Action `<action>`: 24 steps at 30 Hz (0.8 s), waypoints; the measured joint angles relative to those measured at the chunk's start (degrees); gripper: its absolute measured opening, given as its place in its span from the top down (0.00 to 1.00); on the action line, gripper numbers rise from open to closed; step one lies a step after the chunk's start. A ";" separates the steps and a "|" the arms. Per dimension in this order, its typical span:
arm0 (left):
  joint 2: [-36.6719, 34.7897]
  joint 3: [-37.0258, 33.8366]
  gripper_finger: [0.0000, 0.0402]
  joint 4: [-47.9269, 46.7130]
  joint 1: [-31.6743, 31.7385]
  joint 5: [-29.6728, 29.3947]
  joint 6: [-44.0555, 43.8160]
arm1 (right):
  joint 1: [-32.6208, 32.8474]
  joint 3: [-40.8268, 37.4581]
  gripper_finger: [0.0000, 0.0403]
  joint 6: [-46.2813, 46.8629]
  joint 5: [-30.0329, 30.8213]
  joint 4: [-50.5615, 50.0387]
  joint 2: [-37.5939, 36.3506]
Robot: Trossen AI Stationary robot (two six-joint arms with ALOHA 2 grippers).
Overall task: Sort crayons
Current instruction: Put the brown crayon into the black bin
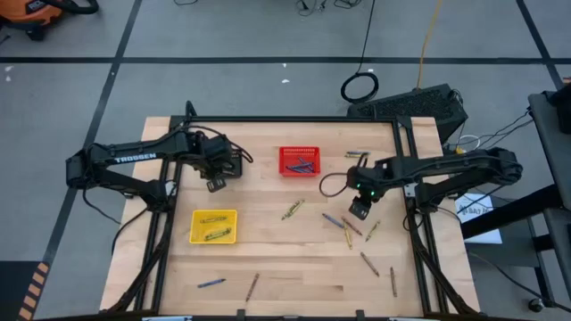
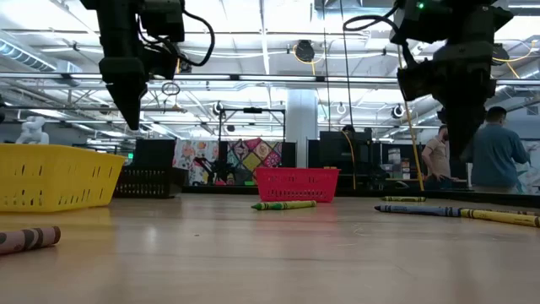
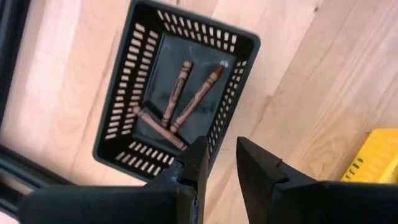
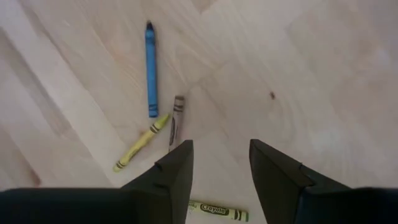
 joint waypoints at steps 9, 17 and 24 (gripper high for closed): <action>-0.45 0.00 0.81 -2.34 0.57 -0.45 1.87 | 5.94 0.04 0.63 8.07 1.14 4.63 8.73; -0.45 0.00 0.81 -4.33 0.46 -0.99 1.96 | 11.25 0.09 0.63 15.64 1.10 6.99 13.59; -0.45 0.00 0.81 -4.48 0.46 -1.02 1.90 | 16.47 0.09 0.63 19.97 1.08 8.08 15.50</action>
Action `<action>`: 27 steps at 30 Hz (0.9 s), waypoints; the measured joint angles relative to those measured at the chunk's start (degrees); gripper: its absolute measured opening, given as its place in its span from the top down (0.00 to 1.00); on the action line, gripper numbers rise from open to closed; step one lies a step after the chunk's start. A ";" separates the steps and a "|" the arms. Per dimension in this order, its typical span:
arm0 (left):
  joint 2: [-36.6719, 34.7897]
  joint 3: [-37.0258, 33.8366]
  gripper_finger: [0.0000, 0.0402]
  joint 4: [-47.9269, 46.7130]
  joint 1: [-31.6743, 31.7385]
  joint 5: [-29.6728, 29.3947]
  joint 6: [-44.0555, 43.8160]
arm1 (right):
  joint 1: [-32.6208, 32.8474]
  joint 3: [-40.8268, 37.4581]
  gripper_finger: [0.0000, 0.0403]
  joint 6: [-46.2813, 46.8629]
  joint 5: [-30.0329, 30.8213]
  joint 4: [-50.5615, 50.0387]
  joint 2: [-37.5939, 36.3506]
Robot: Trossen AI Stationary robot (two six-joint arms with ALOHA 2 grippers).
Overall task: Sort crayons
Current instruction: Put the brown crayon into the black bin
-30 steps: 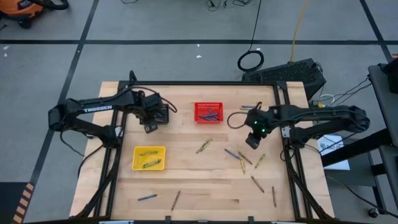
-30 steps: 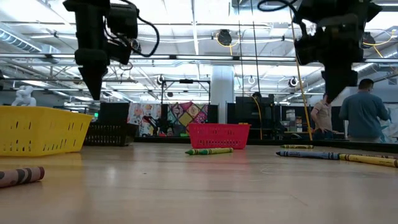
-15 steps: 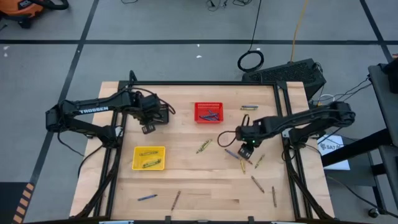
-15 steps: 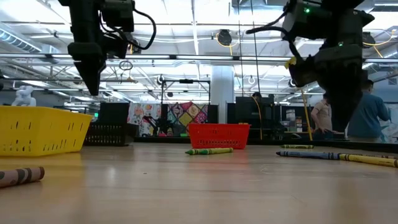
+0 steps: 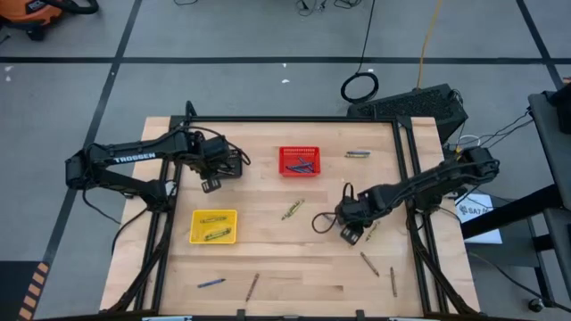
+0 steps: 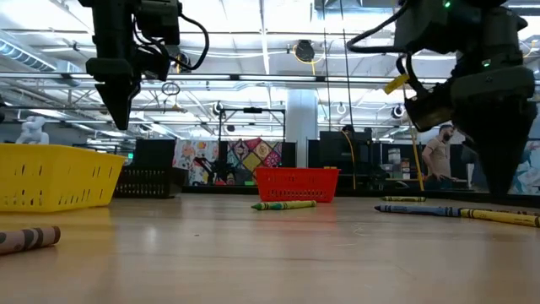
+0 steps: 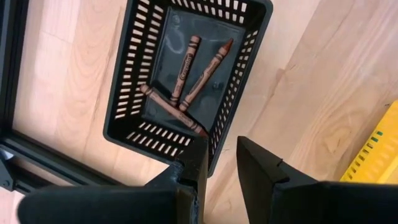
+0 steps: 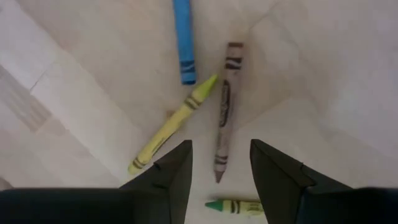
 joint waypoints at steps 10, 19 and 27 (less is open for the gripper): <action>0.00 0.00 0.81 0.31 0.00 -0.02 0.42 | 3.19 0.00 0.64 3.04 6.15 0.26 0.00; 0.00 -0.02 0.81 0.78 0.00 -0.02 1.52 | 3.60 -0.01 0.64 4.88 5.82 0.11 2.22; 0.00 -0.02 0.81 2.34 0.00 -0.02 3.03 | 4.04 0.08 0.64 5.22 5.94 -0.89 5.74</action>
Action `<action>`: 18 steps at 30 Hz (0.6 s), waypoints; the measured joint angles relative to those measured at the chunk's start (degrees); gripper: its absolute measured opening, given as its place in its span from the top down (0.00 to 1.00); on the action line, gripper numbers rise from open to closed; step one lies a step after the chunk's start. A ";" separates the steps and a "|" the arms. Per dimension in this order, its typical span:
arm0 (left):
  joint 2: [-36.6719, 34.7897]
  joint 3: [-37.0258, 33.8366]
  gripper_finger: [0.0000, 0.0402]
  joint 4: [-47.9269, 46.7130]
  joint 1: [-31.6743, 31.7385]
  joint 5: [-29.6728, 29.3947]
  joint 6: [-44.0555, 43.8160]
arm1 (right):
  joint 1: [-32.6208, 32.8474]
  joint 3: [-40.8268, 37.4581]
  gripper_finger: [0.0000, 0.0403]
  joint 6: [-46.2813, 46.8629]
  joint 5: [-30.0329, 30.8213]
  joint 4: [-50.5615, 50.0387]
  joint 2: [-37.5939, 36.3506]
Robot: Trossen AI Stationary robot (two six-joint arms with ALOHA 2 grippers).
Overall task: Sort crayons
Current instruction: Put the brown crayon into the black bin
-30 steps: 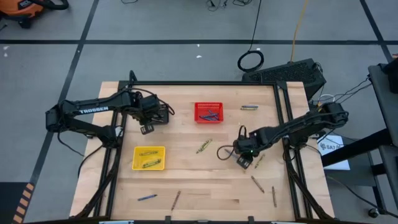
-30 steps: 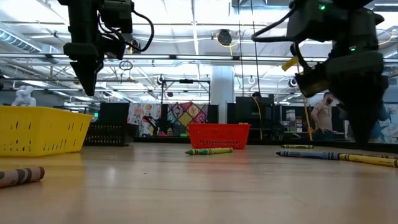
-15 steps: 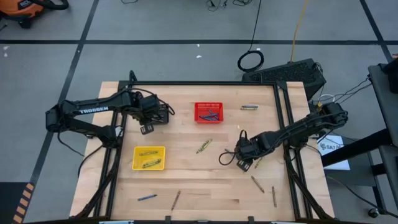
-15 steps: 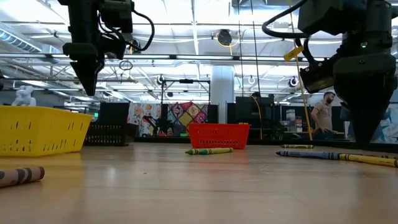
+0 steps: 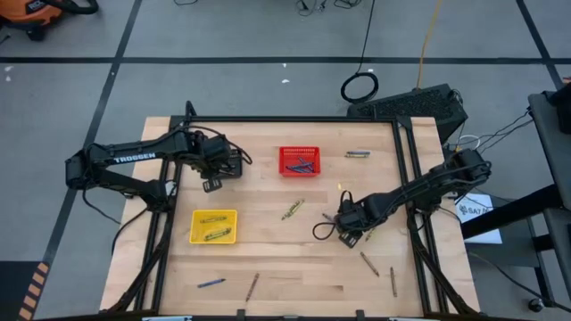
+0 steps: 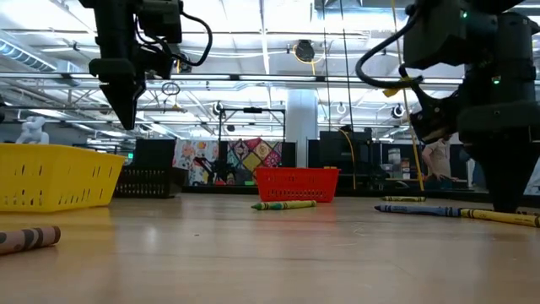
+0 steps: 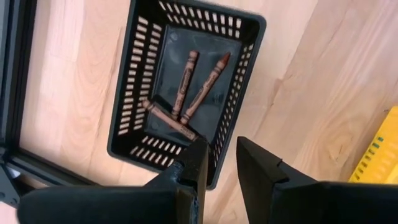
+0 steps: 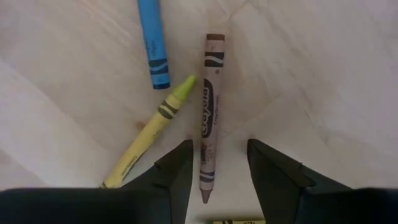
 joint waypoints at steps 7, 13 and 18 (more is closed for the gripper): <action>0.00 -0.02 0.81 1.07 0.00 0.02 -0.07 | -0.17 0.12 0.74 0.53 -0.19 -1.67 3.77; 0.02 -0.02 0.81 1.23 0.00 0.03 -0.04 | -0.22 0.06 0.91 0.57 -0.18 -2.58 4.97; 0.02 -0.02 0.81 2.93 0.00 0.07 0.00 | -0.24 0.03 0.98 0.40 -0.20 -4.37 4.50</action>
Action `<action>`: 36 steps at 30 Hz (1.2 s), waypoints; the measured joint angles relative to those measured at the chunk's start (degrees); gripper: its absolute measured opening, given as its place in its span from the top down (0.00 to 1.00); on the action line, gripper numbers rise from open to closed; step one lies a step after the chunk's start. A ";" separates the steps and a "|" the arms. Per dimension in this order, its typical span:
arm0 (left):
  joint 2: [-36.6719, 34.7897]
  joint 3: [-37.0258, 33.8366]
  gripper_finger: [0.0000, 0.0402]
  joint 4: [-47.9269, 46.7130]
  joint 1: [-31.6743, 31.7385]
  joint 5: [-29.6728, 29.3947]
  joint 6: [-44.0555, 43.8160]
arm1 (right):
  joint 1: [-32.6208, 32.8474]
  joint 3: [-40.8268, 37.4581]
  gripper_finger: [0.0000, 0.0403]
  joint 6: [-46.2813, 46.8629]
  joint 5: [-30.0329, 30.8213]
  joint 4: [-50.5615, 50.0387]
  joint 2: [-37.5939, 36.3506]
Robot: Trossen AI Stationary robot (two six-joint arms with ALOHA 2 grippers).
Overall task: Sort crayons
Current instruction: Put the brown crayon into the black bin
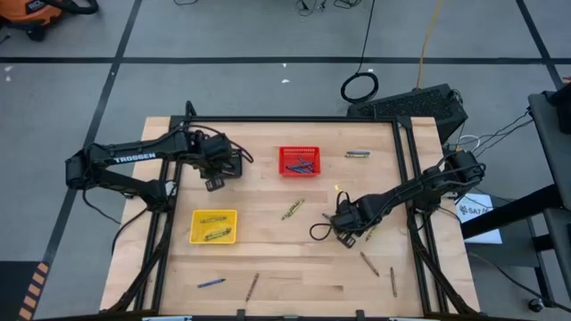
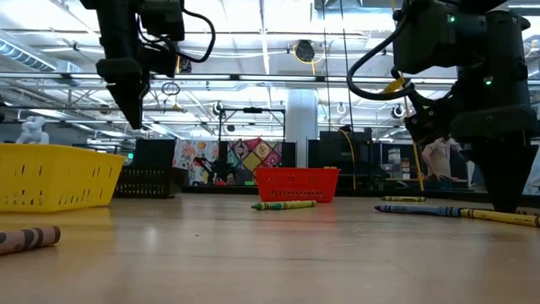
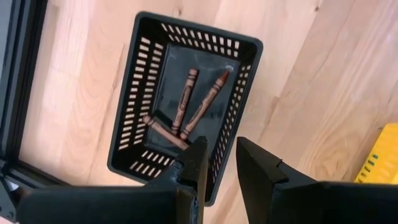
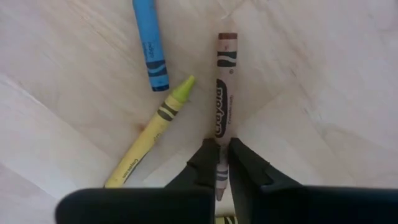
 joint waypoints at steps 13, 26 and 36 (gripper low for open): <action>0.13 0.00 0.81 10.53 0.00 5.02 3.80 | -1.19 0.85 1.00 -1.64 2.85 -2.71 -9.41; 0.15 0.00 0.81 25.09 -0.10 13.28 6.08 | -3.99 2.69 1.00 -6.21 10.92 -0.45 -19.15; 0.33 -3.30 0.81 36.22 -0.88 20.60 5.96 | -6.00 2.69 1.00 -18.64 13.83 16.69 -22.11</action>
